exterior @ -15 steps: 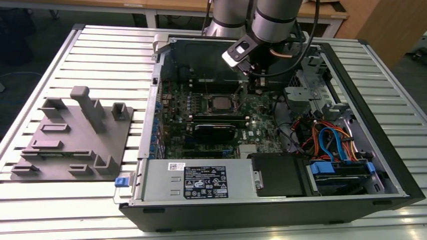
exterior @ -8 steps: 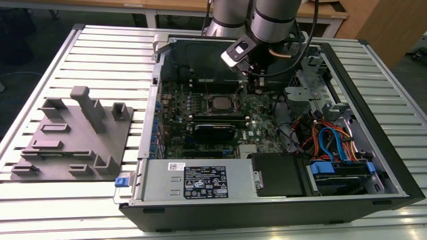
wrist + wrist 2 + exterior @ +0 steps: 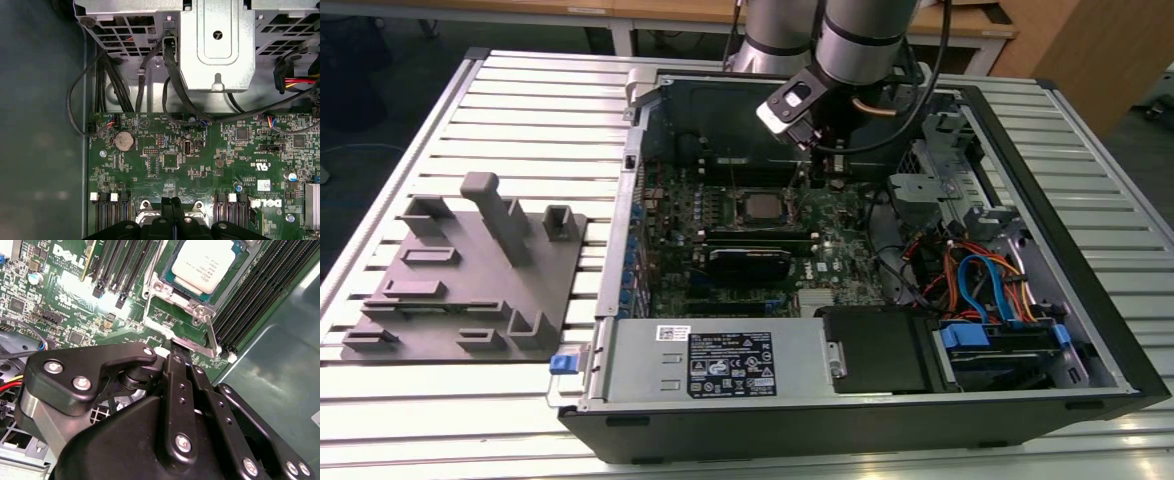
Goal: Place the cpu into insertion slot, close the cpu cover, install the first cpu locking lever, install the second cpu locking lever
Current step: 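Close the cpu cover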
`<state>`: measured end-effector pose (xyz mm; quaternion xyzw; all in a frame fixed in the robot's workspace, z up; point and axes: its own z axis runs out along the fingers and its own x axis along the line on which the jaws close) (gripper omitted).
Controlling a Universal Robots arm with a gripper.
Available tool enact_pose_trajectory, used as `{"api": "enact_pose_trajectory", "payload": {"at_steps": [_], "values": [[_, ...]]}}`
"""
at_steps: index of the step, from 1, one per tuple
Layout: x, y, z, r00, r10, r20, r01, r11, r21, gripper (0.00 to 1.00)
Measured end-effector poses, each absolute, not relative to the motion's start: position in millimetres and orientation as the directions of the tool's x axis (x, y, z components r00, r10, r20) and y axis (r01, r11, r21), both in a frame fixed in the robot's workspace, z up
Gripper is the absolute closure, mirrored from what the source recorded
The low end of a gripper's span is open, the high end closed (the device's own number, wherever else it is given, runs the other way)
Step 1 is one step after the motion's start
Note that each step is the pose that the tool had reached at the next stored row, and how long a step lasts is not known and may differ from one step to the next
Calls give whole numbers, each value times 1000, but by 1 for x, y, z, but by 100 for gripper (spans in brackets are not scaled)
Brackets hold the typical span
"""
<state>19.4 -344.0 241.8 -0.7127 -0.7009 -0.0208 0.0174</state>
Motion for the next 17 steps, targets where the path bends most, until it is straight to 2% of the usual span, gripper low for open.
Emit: {"api": "enact_pose_trajectory", "payload": {"at_steps": [17], "values": [[15, -344, 241, 16, 998, 54, 1000, -17, 4, 89]]}}
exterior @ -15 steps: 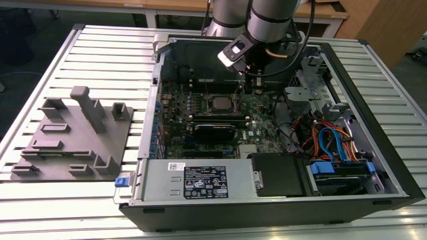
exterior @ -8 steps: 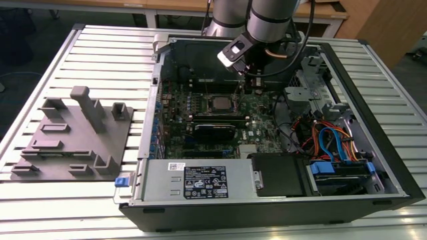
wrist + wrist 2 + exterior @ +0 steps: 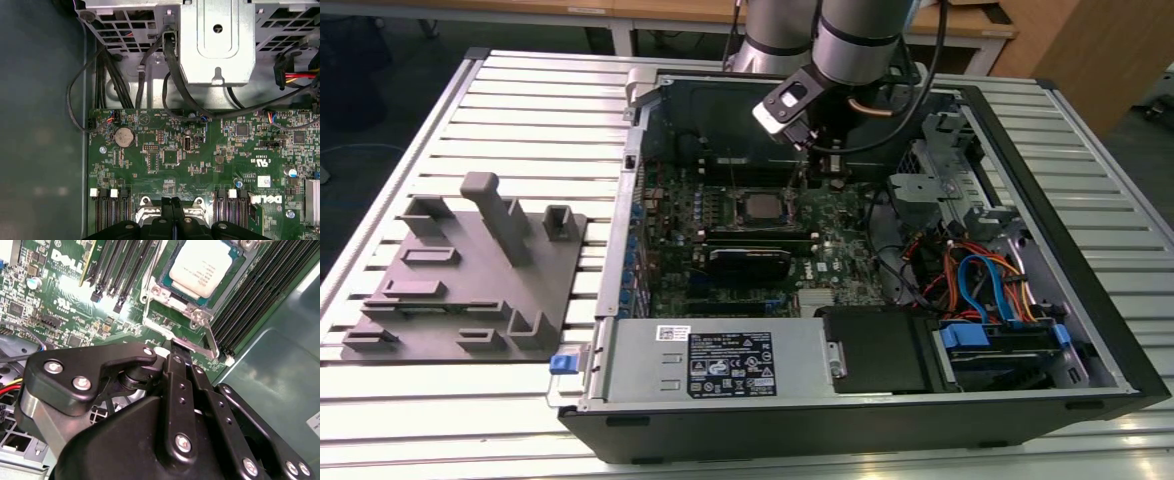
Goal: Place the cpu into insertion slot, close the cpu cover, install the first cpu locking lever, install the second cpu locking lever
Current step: 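Close the cpu cover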
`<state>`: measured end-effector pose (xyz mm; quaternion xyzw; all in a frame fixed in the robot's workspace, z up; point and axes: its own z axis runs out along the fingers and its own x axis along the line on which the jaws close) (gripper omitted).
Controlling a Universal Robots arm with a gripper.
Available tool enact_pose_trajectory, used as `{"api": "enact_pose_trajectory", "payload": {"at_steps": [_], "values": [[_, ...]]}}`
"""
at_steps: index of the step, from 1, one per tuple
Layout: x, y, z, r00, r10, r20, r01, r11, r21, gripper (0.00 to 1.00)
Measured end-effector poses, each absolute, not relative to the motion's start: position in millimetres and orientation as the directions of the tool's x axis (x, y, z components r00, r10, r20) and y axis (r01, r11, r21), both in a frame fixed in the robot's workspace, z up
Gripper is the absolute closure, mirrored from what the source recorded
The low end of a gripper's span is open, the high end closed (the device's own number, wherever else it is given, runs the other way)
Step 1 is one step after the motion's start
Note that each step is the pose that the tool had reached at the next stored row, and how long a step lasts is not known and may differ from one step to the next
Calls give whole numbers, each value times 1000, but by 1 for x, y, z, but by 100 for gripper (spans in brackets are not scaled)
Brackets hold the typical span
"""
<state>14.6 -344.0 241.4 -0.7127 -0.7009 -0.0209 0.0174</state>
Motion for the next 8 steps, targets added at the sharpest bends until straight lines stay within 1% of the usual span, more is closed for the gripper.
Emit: {"api": "enact_pose_trajectory", "payload": {"at_steps": [8], "values": [[11, -344, 241, 17, 998, 55, 1000, -17, 4, 89]]}}
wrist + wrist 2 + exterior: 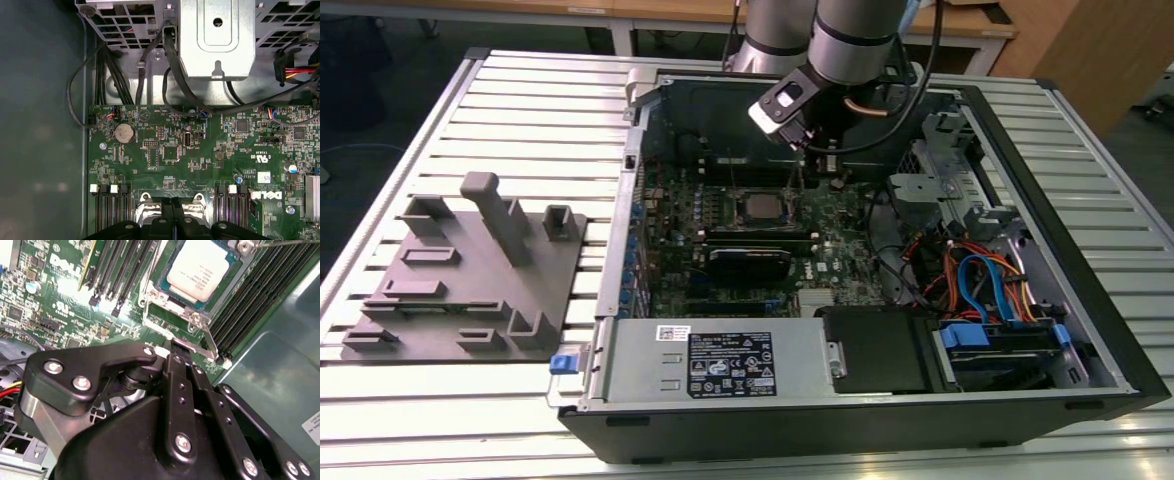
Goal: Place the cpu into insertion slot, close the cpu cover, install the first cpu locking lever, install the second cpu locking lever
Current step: 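Close the cpu cover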
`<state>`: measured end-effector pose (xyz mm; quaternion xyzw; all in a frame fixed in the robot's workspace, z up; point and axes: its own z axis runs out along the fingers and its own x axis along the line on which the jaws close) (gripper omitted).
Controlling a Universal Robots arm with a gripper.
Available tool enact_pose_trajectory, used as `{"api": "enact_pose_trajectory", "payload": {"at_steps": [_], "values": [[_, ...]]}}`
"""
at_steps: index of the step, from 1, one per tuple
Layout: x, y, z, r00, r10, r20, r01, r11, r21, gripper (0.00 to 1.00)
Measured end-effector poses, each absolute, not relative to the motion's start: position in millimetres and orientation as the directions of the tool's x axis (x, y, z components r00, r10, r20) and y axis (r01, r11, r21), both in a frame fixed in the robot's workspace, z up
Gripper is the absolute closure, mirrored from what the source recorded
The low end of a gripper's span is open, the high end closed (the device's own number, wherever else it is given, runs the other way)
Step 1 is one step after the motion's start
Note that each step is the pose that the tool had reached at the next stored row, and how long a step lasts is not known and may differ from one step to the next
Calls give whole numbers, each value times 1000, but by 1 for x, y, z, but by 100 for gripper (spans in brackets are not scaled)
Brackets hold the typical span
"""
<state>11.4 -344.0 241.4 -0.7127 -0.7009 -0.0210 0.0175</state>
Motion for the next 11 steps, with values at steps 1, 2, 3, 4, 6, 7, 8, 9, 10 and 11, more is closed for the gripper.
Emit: {"api": "enact_pose_trajectory", "payload": {"at_steps": [1, 2, 3, 4, 6, 7, 8, 9, 10, 11], "values": [[11, -344, 241, 17, 998, 55, 1000, -17, 4, 89], [10, -344, 241, 17, 998, 55, 1000, -17, 4, 89], [10, -344, 241, 17, 998, 55, 1000, -17, 4, 89], [9, -344, 241, 17, 998, 54, 1000, -17, 4, 89], [7, -344, 241, 17, 998, 54, 1000, -17, 4, 89], [6, -344, 241, 17, 998, 54, 1000, -17, 4, 89], [6, -344, 241, 17, 998, 54, 1000, -17, 4, 89], [5, -344, 241, 16, 998, 54, 1000, -17, 4, 89], [4, -344, 241, 16, 998, 54, 1000, -17, 4, 89], [4, -344, 241, 16, 998, 54, 1000, -17, 4, 89]]}}
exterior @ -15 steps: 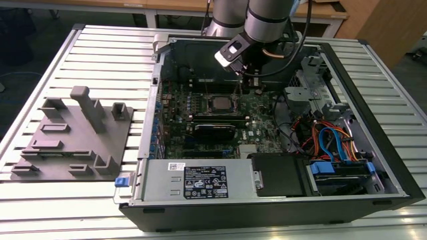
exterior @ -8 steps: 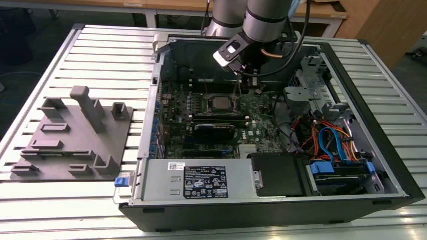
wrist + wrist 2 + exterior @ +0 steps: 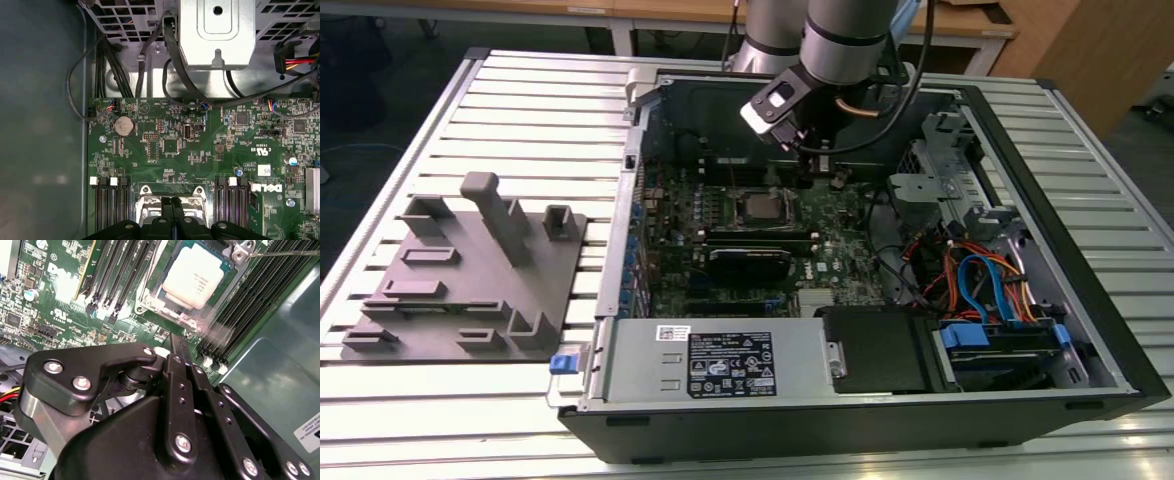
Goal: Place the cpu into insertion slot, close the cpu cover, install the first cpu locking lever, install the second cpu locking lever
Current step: 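Close the cpu cover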
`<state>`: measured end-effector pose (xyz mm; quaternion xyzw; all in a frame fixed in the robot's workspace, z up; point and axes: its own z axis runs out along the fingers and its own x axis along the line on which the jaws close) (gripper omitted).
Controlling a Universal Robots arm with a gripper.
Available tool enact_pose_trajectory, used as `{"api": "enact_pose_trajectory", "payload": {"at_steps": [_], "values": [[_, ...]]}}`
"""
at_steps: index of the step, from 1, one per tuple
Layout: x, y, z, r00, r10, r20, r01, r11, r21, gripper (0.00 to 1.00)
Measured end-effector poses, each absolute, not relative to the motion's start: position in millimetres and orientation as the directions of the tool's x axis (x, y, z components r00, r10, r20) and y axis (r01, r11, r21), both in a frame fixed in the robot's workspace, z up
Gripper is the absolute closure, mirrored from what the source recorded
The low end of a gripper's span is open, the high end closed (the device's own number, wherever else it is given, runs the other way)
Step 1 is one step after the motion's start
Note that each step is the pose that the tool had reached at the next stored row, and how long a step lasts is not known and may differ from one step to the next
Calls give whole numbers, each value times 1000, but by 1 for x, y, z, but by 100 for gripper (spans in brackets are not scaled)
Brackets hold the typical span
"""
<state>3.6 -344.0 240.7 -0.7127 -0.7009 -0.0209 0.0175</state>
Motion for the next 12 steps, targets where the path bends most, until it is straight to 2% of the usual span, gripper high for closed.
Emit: {"api": "enact_pose_trajectory", "payload": {"at_steps": [12], "values": [[1, -344, 240, 16, 998, 55, 1000, -17, 4, 89]]}}
